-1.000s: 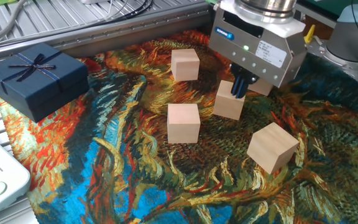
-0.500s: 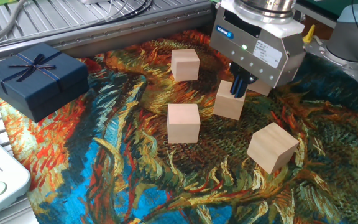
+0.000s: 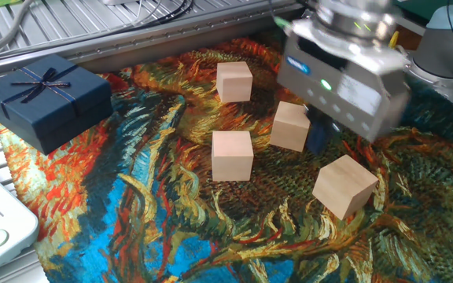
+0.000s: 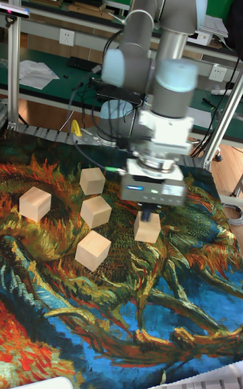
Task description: Stack the blocks in a vertical line of five
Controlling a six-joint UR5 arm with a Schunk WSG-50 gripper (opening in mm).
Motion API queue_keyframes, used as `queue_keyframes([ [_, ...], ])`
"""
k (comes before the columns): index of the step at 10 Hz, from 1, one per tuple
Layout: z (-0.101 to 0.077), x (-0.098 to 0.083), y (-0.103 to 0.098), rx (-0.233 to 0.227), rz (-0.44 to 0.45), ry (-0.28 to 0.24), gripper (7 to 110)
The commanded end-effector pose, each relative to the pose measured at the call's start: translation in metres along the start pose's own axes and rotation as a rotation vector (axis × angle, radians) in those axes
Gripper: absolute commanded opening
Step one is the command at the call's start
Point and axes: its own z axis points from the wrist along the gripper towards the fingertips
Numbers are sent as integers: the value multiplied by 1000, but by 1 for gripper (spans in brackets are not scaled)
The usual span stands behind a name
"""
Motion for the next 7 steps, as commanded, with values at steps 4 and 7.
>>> queue_keyframes([
  [4, 0, 5, 5, 98, -200, 31, 44],
  [7, 7, 14, -6, 67, -148, 17, 44],
])
